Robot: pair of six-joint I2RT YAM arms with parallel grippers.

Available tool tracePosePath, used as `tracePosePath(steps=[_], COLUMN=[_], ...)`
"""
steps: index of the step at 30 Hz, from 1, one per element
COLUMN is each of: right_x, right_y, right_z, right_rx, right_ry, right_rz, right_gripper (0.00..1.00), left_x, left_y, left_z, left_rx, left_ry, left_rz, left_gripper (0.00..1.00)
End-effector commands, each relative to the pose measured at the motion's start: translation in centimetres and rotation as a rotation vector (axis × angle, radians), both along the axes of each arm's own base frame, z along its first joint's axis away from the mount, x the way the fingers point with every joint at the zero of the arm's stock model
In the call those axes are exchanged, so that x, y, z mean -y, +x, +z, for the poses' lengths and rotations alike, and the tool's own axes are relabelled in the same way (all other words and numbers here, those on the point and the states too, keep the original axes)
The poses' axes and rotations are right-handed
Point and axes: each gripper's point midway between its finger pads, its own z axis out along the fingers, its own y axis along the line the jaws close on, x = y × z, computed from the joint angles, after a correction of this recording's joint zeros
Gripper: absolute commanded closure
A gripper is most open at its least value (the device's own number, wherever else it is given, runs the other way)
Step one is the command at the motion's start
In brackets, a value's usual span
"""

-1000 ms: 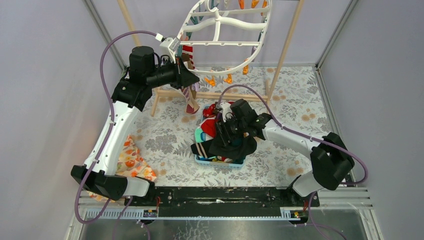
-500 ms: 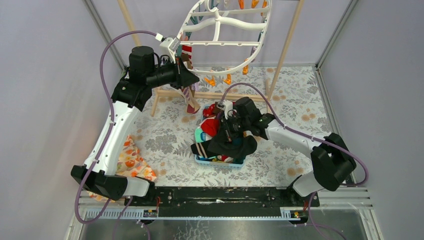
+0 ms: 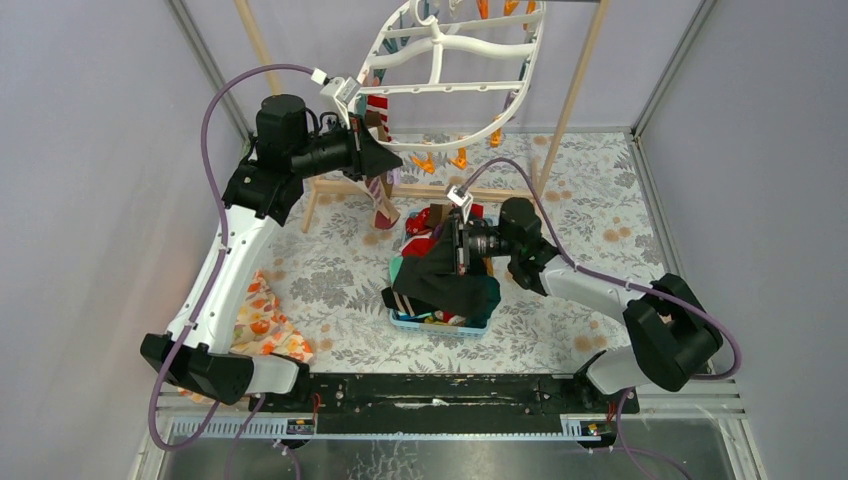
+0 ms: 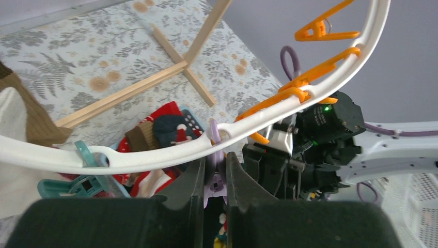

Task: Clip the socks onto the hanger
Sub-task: Pick up the sock from the bin, then clamp the sock onto the hanger.

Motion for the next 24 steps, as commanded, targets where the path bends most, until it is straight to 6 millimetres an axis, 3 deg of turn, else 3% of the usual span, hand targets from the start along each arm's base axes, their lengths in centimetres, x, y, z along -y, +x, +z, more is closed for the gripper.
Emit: tracePosePath(steps=[1,4,9,24], right_x=[0.9,1.3,0.3,1.3], right_y=[-0.5,0.1,2.2,5.1], right_z=[9.0,11.1,11.3,14.3], right_rx=[0.124,0.107,0.059,0.118], right_ry=[0.368,0.512,0.538,0.641], right_rz=[0.022,0.031,-0.003,-0.154], right_gripper=[1.00,1.00,1.00,1.00], left_x=[1.2,1.7,2.0,2.3], left_y=[-2.4,-2.8,-3.5,-3.9], left_z=[1.7,2.5,3.5,2.5], left_rx=[0.005,-0.002,-0.008,-0.058], left_ry=[-0.106,-0.151,-0.202,-0.242], left_rz=[-0.117,-0.151,-0.191,-0.220], left_gripper=[1.00,1.00,1.00,1.00])
